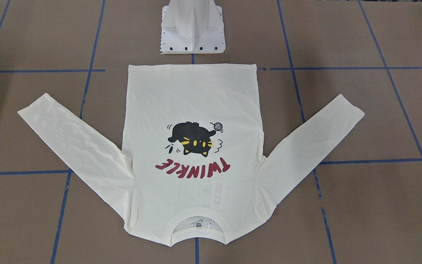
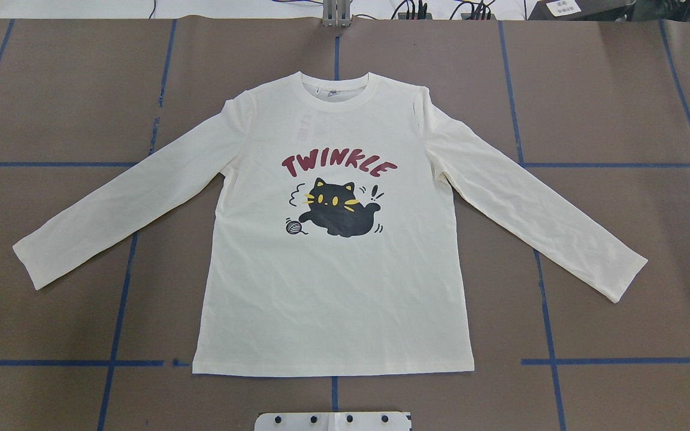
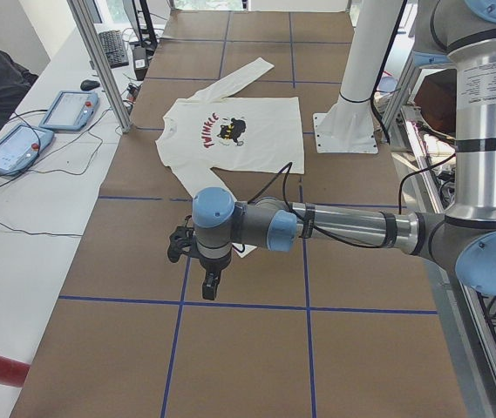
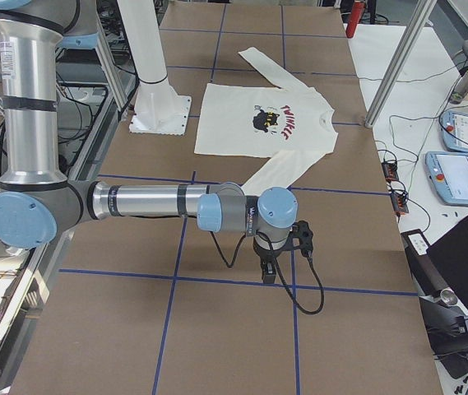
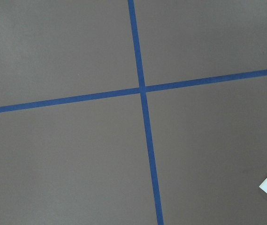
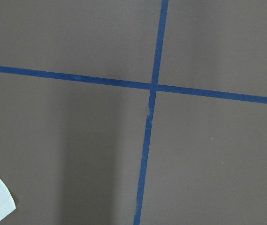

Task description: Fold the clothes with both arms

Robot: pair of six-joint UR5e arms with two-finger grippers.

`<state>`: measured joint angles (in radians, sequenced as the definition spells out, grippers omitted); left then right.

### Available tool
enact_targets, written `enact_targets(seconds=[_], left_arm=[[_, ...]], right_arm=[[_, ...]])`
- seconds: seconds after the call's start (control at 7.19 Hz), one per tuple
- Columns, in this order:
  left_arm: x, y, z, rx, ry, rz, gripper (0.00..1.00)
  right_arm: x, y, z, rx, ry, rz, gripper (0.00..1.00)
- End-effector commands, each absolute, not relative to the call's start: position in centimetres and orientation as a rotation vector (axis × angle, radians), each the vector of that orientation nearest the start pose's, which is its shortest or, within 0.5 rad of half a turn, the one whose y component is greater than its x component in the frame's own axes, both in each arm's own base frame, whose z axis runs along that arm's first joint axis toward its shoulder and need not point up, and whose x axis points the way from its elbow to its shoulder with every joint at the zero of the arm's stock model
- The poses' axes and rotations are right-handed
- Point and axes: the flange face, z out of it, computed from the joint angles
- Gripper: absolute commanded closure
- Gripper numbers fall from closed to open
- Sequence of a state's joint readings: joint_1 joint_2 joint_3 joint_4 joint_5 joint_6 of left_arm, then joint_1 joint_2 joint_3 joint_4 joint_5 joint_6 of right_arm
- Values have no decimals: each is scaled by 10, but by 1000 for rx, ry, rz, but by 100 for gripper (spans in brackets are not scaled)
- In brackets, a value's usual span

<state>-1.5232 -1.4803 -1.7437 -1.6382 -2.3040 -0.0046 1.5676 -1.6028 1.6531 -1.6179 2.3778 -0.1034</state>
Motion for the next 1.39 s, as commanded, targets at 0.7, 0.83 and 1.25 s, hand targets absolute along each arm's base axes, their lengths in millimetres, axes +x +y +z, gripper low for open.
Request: enact_targets(seconds=[0.7, 0.83, 1.25], left_arm=[[-20, -489, 604, 299, 775, 213, 0], [-20, -482, 617, 332, 776, 229, 0], [-19, -487, 622, 352, 777, 237, 0]], right_arm=[[-20, -480, 566, 45, -872, -127, 0], [-40, -428, 561, 120, -898, -119, 0], [-131, -394, 560, 76, -906, -77, 0]])
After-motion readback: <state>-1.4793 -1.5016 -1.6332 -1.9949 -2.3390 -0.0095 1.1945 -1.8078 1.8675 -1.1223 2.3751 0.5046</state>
